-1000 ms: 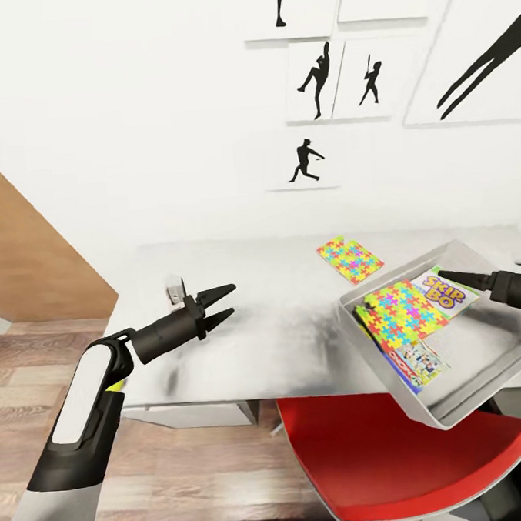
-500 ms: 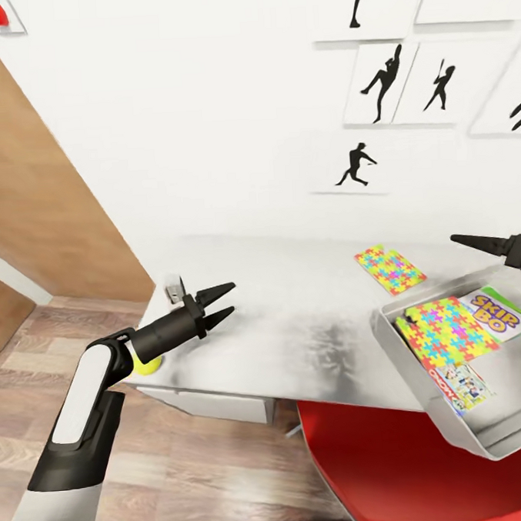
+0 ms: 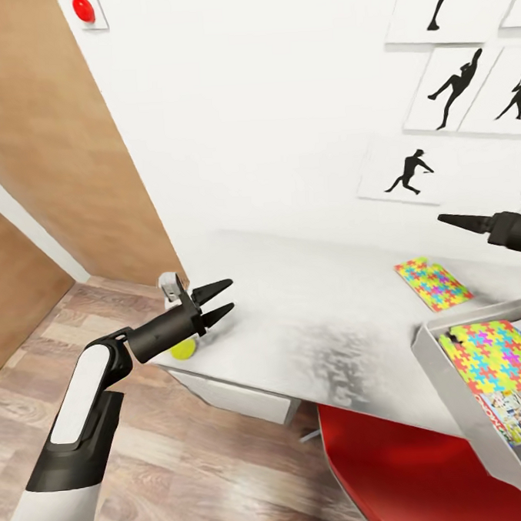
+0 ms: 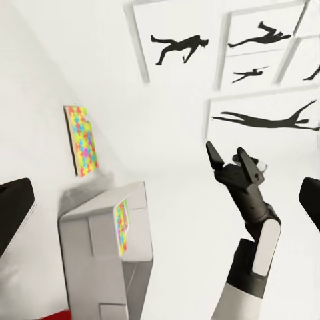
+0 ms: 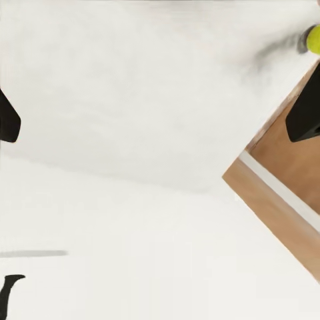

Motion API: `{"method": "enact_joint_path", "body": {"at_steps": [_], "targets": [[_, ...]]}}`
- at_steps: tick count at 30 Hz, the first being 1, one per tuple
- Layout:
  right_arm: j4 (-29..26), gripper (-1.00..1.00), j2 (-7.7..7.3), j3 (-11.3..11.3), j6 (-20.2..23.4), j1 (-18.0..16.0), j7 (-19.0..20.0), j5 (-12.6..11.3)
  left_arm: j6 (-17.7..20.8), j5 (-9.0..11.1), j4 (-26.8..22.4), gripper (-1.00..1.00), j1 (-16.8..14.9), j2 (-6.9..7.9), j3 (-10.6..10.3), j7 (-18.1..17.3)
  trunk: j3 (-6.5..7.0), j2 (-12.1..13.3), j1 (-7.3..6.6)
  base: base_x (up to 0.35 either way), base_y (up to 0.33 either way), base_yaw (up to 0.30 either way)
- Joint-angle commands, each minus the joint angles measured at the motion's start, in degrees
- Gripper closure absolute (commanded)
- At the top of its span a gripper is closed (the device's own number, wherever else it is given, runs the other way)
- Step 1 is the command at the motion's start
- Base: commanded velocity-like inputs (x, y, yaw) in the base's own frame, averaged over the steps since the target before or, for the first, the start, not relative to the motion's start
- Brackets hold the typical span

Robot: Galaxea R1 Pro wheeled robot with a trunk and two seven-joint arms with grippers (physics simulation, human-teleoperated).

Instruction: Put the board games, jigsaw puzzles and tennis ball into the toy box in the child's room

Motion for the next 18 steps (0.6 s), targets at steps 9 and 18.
{"method": "enact_joint_path", "body": {"at_steps": [9, 18], "targets": [[0.0, -1.00, 4.12, 3.5, 0.2, -0.9, -3.0, 0.6, 0.1, 0.0, 0.0, -1.00, 0.0, 0.30, 0.1, -0.4, 0.03, -0.1, 0.03, 0.000, 0.000, 0.288], [0.1, -1.00, 10.38, 12.9, 0.2, -1.3, -17.5, 0.6, 0.1, 0.0, 0.0, -1.00, 0.0, 0.57, 0.1, -0.4, 0.06, -0.1, 0.03, 0.000, 0.000, 0.292]]}}
